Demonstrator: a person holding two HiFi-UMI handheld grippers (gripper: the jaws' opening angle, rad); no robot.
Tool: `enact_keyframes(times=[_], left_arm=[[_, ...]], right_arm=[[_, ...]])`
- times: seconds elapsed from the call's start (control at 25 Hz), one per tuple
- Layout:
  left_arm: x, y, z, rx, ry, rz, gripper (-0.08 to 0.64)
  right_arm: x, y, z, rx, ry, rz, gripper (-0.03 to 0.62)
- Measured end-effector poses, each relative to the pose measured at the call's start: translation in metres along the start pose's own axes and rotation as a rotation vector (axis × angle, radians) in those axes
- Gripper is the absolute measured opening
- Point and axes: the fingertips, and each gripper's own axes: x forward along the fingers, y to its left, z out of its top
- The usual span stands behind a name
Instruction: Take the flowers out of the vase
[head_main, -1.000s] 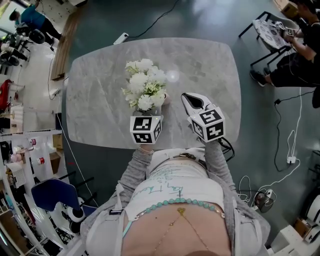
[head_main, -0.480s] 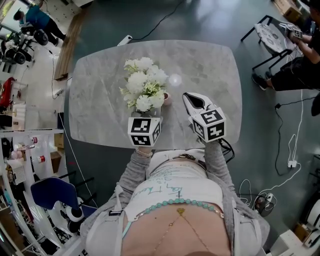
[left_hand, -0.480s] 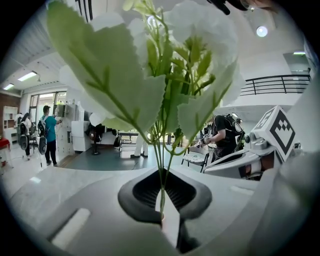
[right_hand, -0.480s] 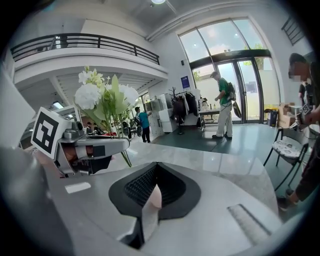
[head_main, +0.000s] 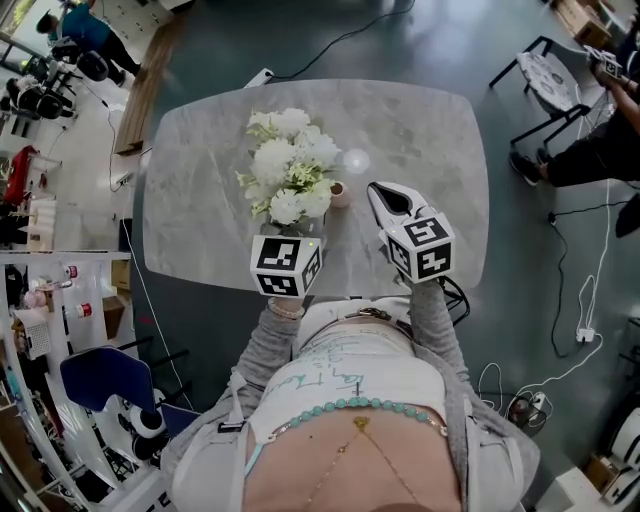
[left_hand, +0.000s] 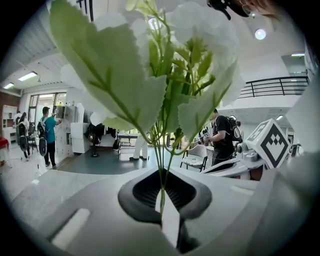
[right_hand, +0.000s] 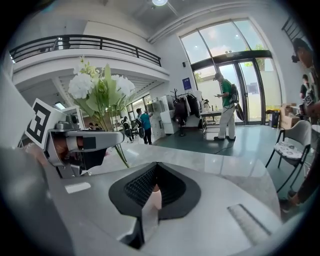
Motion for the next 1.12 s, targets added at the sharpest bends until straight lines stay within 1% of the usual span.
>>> enact_keyframes(times=[0.4, 0.6, 0.84, 1.12], left_arm=[[-0.016, -0.004, 0.022, -0.014, -0.006, -0.025, 0.017], [-0.021, -0.009, 0.025, -0.017, 0.014, -0.035, 0.017], [-0.024, -0.011, 0.031, -0.028, 0.012, -0.044, 0.017], [-0.027, -0.012, 0.033, -0.024, 0.018, -0.055, 0.017]], right_arm=[[0.003, 0.003, 0.004, -0.002, -0.001, 0.010, 0.028], [0.004, 0.000, 0.003, -0.007, 0.008, 0.011, 0.028], [0.003, -0.002, 0.009, -0.015, 0.003, 0.010, 0.027], [0.005, 0.000, 0.012, -0.026, 0.007, 0.014, 0.026]])
